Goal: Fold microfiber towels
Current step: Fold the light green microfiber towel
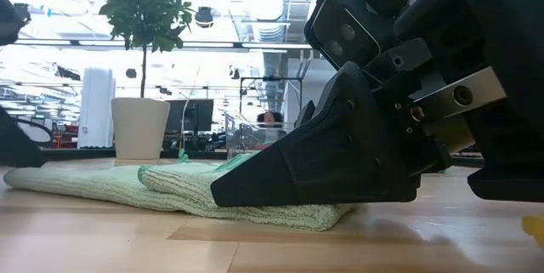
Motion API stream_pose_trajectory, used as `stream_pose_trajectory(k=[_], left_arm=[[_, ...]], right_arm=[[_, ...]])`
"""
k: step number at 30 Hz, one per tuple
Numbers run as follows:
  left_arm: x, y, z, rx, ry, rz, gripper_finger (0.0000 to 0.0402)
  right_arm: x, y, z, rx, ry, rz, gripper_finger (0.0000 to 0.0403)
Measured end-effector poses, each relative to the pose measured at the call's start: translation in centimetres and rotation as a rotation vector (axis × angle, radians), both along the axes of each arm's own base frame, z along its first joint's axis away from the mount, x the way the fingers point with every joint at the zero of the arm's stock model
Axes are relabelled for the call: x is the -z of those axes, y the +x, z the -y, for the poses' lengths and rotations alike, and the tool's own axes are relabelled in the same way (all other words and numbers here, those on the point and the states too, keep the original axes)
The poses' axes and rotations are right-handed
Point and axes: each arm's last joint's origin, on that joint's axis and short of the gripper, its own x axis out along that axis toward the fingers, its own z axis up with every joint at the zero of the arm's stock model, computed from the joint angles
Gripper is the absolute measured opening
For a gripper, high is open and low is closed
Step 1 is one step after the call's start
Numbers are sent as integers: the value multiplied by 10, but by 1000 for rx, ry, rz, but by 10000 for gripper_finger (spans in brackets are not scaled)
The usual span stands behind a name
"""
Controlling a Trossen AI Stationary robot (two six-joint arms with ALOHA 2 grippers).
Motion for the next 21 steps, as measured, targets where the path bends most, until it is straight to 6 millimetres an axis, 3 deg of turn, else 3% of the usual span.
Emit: stream_pose_trajectory(k=[10, 21], left_arm=[[4, 3, 5, 7, -58, 9, 82], [8, 6, 10, 52, -56, -11, 115]], right_arm=[[0, 1, 2, 0, 1, -1, 107], [-1, 3, 1, -1, 3, -1, 107]])
